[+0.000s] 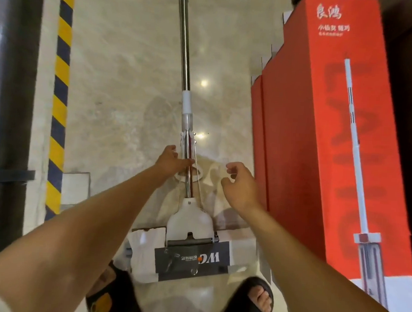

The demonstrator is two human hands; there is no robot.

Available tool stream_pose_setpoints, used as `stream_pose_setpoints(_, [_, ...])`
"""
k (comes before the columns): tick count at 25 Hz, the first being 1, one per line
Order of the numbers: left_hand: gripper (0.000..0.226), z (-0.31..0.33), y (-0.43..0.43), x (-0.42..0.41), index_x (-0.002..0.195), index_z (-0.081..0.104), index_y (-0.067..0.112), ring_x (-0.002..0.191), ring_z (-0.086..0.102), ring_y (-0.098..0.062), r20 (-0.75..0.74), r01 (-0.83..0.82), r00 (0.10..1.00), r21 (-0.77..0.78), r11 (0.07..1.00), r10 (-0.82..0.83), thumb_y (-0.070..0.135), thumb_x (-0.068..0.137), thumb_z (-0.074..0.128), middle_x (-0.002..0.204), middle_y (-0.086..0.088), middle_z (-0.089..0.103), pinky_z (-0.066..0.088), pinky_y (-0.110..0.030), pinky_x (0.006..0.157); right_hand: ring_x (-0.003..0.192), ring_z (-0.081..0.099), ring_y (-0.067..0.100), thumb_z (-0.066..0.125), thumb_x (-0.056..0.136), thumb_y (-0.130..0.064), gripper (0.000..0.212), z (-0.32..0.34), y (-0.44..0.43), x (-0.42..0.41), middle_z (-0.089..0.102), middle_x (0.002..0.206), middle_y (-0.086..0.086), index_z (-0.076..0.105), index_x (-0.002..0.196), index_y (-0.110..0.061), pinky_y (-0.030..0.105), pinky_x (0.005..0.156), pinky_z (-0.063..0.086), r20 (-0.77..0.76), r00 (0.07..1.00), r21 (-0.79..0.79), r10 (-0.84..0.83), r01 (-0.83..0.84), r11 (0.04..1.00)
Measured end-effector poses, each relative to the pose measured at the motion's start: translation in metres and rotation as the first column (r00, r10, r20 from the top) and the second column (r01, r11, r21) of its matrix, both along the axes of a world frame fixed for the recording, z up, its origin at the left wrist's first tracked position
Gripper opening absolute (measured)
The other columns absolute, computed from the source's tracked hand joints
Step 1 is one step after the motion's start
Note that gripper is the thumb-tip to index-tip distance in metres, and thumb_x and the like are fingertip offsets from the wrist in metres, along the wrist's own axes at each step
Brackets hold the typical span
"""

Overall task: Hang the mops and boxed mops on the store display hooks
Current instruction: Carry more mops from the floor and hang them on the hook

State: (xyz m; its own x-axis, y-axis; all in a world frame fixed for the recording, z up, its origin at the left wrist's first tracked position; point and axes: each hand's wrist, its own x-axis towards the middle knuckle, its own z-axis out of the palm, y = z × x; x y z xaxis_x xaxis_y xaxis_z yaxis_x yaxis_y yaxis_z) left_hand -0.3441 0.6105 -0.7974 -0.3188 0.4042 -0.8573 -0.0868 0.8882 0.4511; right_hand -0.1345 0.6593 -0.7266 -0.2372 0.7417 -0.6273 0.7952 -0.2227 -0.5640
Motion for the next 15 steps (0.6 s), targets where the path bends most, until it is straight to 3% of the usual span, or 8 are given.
stream_pose_setpoints(2, [0.025,-0.005,0.011,0.001,0.115,0.064,0.010,0.089,0.073,-0.020,0.107,-0.136,0.985,0.028,0.990,0.132,0.027,0.097,0.071,0.100,-0.007,0.070,0.059,-0.026,0.071,0.110,0.055,0.011,0.059,0.097,-0.007,0.038,-0.006,-0.003,-0.002,0.060,0.127,0.000,0.056,0.134,-0.016,0.021,0.089,0.040,-0.029,1.000,0.003,0.008,-0.007,1.000])
stream_pose_setpoints(3, [0.022,0.001,0.015,0.002,0.093,0.065,0.012,0.060,0.069,-0.012,0.172,-0.194,0.968,0.045,0.980,0.184,0.032,0.102,0.061,0.074,-0.003,0.067,0.051,-0.019,0.051,0.111,0.055,0.011,0.059,0.097,-0.006,0.039,-0.007,-0.005,-0.003,0.060,0.128,-0.001,0.056,0.134,-0.016,0.021,0.090,0.040,-0.045,0.999,0.008,0.009,-0.009,1.000])
stream_pose_setpoints(4, [0.039,0.007,0.017,0.002,0.081,0.061,0.013,0.041,0.057,-0.009,0.236,-0.255,0.942,0.036,0.966,0.240,0.042,0.106,0.051,0.058,0.002,0.059,0.041,-0.016,0.039,0.112,0.055,0.010,0.058,0.096,-0.004,0.039,-0.007,-0.005,-0.002,0.061,0.128,-0.001,0.056,0.134,-0.016,0.020,0.090,0.040,-0.060,0.998,0.014,0.004,-0.003,1.000])
stream_pose_setpoints(5, [0.053,0.011,0.015,0.000,0.078,0.059,0.014,0.036,0.046,-0.008,0.306,-0.312,0.907,0.030,0.950,0.288,0.056,0.106,0.040,0.053,0.005,0.051,0.033,-0.017,0.035,0.112,0.055,0.011,0.058,0.096,-0.003,0.040,-0.005,-0.005,-0.001,0.061,0.127,0.000,0.056,0.133,-0.016,0.020,0.090,0.040,-0.078,0.997,0.020,-0.009,0.010,1.000])
stream_pose_setpoints(8, [0.085,0.022,0.002,-0.005,0.097,0.070,0.013,0.044,0.040,-0.008,0.360,-0.378,0.870,0.052,0.925,0.335,0.081,0.096,0.018,0.061,0.004,0.048,0.028,-0.022,0.042,0.113,0.058,0.014,0.059,0.094,-0.003,0.038,0.014,-0.001,-0.002,0.062,0.122,0.000,0.058,0.130,-0.017,0.023,0.091,0.043,-0.157,0.984,0.024,-0.089,0.093,0.995])
stream_pose_setpoints(12, [0.087,0.062,-0.013,0.009,0.121,0.069,0.016,0.056,0.050,-0.010,0.299,-0.329,0.909,0.090,0.940,0.290,0.075,0.100,0.008,0.060,0.006,0.060,0.039,-0.028,0.059,0.102,0.061,0.006,0.063,0.101,-0.020,0.024,0.067,0.021,-0.030,0.063,0.107,-0.010,0.062,0.124,-0.017,0.011,0.086,0.045,-0.314,0.923,-0.041,-0.221,0.219,0.975])
stream_pose_setpoints(14, [0.089,0.087,-0.022,0.015,0.133,0.065,0.016,0.071,0.050,-0.016,0.307,-0.345,0.903,0.100,0.933,0.300,0.075,0.100,0.006,0.061,-0.007,0.066,0.052,-0.035,0.086,0.102,0.059,-0.001,0.059,0.104,-0.031,0.025,0.104,0.035,-0.054,0.063,0.111,-0.014,0.062,0.126,-0.020,0.005,0.082,0.041,-0.352,0.910,-0.069,-0.217,0.206,0.976])
stream_pose_setpoints(15, [0.091,0.098,-0.027,0.017,0.135,0.065,0.017,0.082,0.053,-0.018,0.310,-0.335,0.905,0.098,0.937,0.291,0.076,0.099,0.005,0.074,-0.014,0.070,0.044,-0.045,0.109,0.109,0.058,0.000,0.054,0.105,-0.036,0.031,0.120,0.040,-0.065,0.064,0.119,-0.012,0.061,0.131,-0.019,0.007,0.086,0.040,-0.366,0.912,-0.084,-0.185,0.165,0.983])
